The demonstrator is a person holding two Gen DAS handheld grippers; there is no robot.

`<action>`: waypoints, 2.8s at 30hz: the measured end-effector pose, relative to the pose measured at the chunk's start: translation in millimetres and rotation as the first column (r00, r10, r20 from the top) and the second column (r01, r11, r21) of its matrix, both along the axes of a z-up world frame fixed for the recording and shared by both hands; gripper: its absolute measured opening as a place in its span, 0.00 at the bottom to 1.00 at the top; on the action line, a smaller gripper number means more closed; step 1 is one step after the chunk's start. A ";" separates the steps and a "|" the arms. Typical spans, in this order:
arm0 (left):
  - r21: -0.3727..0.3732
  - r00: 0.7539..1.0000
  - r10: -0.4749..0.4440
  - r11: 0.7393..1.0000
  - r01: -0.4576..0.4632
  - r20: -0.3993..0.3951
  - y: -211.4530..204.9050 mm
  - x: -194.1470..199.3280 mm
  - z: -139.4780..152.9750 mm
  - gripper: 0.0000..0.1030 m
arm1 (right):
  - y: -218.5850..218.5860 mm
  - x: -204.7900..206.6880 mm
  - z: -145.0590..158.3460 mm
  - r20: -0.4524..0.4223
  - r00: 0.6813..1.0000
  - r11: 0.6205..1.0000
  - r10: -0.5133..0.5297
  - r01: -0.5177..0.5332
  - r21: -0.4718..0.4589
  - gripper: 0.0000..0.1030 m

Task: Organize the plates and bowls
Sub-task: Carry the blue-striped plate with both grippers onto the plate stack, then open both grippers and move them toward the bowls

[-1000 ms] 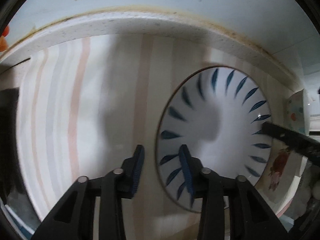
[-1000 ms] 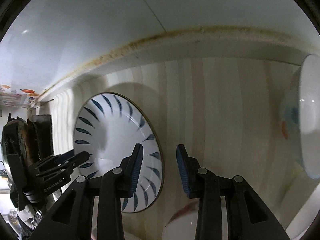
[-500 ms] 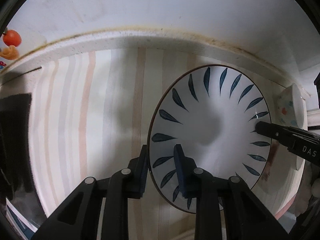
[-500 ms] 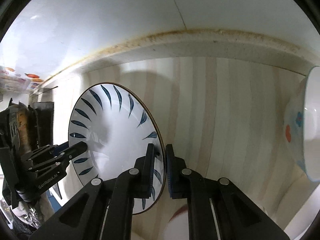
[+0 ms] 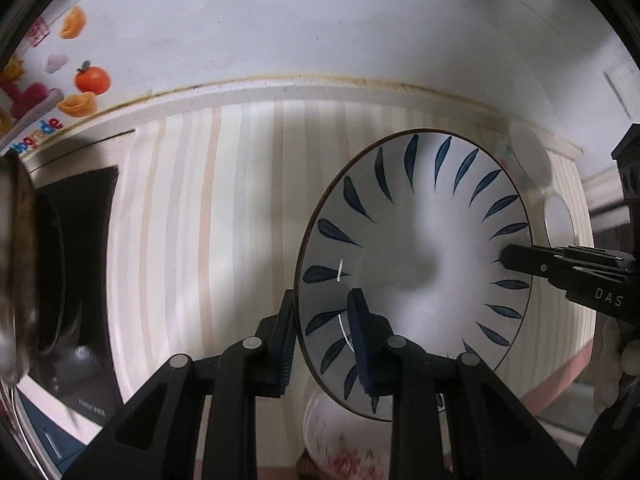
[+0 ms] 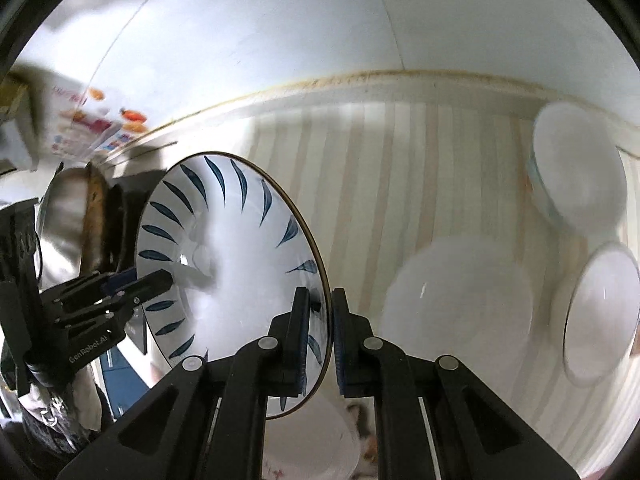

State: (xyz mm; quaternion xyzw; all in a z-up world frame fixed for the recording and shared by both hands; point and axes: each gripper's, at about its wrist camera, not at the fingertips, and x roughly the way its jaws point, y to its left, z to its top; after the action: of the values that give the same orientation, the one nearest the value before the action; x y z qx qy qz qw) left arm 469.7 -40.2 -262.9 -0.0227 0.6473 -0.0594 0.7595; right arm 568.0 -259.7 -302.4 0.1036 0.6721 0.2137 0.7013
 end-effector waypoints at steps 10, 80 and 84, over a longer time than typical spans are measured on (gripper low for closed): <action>0.009 0.996 -0.049 0.999 0.050 -0.080 -7.5 -87.0 -18.2 0.22 | -11.8 -120.5 -12.1 -0.083 0.997 0.999 -0.008 0.012 0.040 0.12; 0.088 0.965 0.006 0.996 -0.030 0.262 -33.7 -258.2 121.0 0.86 | 5.9 -345.8 158.1 0.316 0.937 0.973 -0.146 0.194 -0.124 0.87; 0.075 0.962 0.008 0.997 -0.029 0.271 -29.3 -275.2 131.0 0.86 | 3.9 -369.3 176.9 0.348 0.921 0.967 -0.174 0.228 -0.118 0.89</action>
State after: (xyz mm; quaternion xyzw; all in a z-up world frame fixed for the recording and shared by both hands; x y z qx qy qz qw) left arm 194.5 -69.4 -131.9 0.0094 0.5389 -0.0296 0.8418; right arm 198.8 -255.9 -125.5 0.0790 0.5435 0.1015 0.8295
